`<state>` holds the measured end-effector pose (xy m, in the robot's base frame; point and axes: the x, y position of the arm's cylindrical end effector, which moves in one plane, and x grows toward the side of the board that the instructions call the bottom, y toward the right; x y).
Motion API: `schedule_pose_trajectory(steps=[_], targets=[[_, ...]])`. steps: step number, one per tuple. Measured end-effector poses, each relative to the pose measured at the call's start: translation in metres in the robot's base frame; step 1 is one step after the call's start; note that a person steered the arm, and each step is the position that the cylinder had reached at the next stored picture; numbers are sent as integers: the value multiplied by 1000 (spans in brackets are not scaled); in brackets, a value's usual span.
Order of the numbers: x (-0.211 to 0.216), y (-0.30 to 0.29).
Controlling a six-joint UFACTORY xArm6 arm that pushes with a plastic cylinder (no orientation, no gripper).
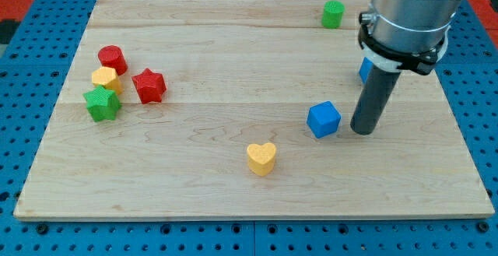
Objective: Push blue cube into the right side of red star
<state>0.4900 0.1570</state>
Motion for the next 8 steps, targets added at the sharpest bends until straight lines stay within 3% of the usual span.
schedule_pose_trajectory(steps=[2, 4, 6, 8], targets=[[2, -81], [-19, -44], [-22, -205], [-40, -205]])
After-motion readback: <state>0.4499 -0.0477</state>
